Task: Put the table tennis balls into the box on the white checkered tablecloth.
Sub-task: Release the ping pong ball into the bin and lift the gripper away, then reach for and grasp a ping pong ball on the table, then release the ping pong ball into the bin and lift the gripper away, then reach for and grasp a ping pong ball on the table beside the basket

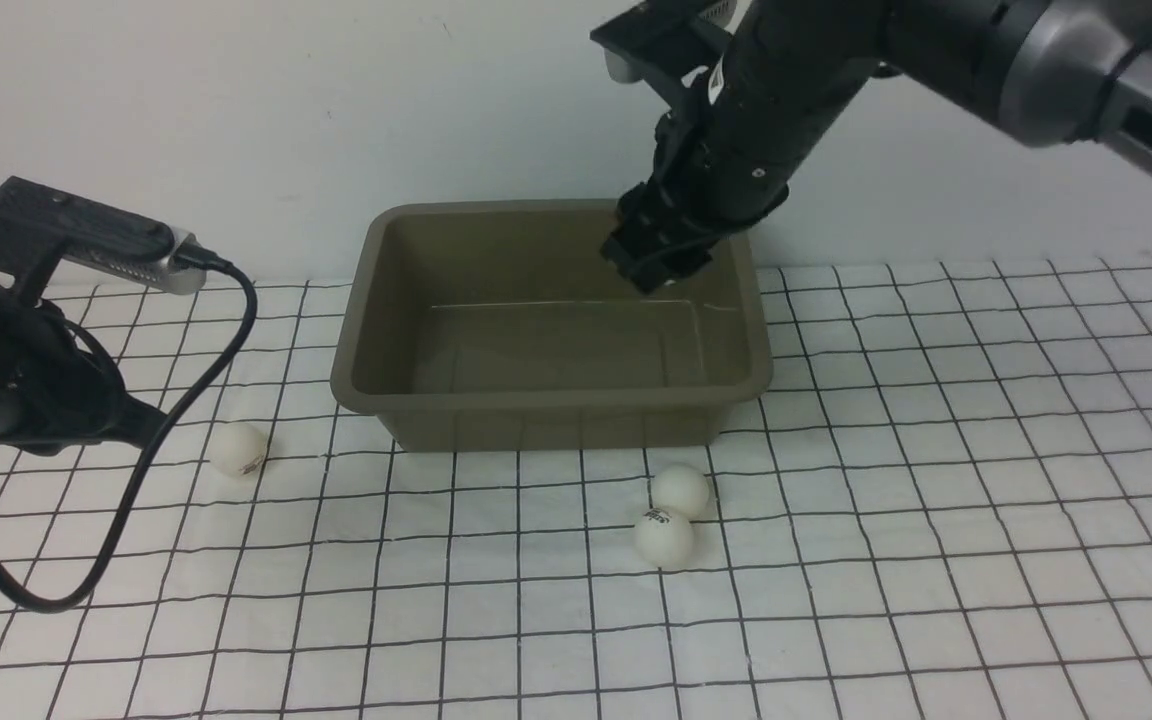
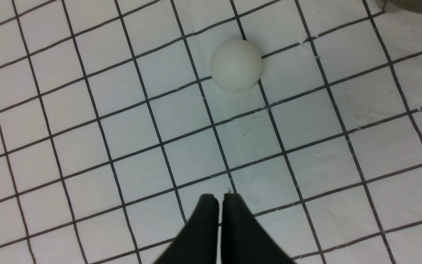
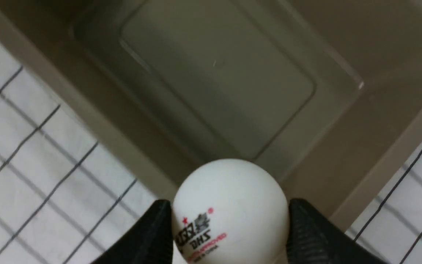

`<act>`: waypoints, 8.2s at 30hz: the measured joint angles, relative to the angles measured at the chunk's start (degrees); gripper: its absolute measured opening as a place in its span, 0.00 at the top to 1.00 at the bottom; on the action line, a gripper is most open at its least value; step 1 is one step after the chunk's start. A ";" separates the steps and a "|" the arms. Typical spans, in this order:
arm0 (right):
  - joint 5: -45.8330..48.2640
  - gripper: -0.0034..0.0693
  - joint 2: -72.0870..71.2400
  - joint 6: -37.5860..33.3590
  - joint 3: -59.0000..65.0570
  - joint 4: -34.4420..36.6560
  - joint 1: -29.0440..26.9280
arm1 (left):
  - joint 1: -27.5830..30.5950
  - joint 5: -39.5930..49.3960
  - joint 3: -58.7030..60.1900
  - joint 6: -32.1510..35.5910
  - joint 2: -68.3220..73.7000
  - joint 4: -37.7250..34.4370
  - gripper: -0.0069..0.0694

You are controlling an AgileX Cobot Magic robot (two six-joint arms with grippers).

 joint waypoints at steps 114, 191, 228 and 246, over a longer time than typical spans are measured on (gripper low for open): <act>-18.97 0.46 2.87 27.82 30.37 -4.40 8.14 | 0.00 2.88 0.00 -0.11 0.00 -1.04 0.91; -27.53 0.41 14.43 12.35 0.01 -12.04 0.84 | 0.00 -23.36 -0.28 4.50 20.20 -12.97 0.23; 1.70 0.28 10.38 10.87 -20.37 -11.36 0.17 | 0.00 -21.91 -8.87 4.50 31.17 -15.11 0.23; 2.68 0.28 -5.53 11.81 -20.51 -8.74 0.17 | 0.00 -14.73 -9.23 4.51 31.16 -15.86 0.45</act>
